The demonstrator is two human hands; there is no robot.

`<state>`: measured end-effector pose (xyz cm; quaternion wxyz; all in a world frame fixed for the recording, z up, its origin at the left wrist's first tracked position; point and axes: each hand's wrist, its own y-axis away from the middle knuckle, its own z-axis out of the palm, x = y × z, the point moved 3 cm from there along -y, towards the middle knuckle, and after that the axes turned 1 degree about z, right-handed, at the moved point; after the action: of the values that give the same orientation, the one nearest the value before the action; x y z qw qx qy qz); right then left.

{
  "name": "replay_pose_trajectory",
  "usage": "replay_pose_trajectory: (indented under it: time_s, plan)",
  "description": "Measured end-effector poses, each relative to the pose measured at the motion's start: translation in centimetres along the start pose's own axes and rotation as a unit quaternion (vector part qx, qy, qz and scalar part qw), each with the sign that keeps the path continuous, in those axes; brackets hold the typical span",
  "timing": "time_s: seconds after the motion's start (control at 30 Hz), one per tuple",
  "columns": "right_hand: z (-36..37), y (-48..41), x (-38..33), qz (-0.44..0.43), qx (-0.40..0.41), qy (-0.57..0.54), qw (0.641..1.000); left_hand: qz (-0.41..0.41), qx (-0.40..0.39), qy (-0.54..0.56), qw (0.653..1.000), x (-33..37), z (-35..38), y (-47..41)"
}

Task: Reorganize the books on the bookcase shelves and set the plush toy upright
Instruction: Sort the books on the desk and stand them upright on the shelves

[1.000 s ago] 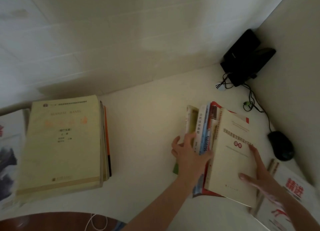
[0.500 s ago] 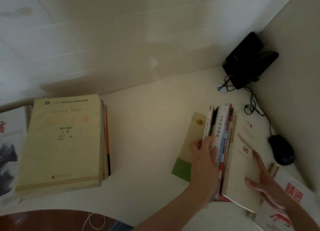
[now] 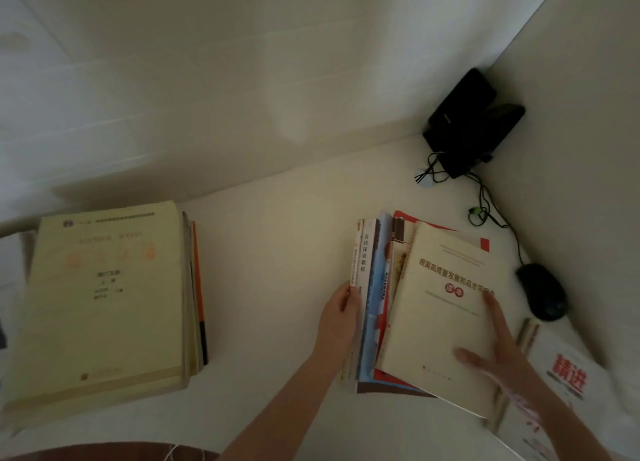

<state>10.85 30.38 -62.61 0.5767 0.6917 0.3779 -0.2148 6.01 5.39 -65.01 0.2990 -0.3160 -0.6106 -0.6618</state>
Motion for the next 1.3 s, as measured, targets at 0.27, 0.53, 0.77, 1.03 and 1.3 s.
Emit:
replay_pose_trajectory:
  time_s: [0.27, 0.53, 0.77, 1.03, 1.3]
  plan:
    - [1.6, -0.1, -0.8, -0.018, 0.022, -0.016, 0.999, -0.057, -0.057, -0.020, 0.997, 0.8, 0.7, -1.2]
    - [3.5, -0.9, -1.3, -0.043, -0.001, -0.005, 0.999, -0.096, -0.037, -0.019, 0.994, 0.0, 0.2, -2.1]
    - [5.0, 0.1, -1.9, -0.040, -0.021, -0.087, 0.995, -0.058, 0.030, 0.036, 0.997, 0.9, -1.0, 0.0]
    - [11.5, -1.8, -4.5, -0.056, -0.047, -0.095, 0.993, -0.078, 0.102, 0.015, 0.992, 2.0, -10.6, 0.5]
    - [4.6, -5.9, 1.8, 0.180, 0.229, -0.058, 0.955, -0.121, 0.103, 0.041, 0.986, -0.2, -13.5, -1.0]
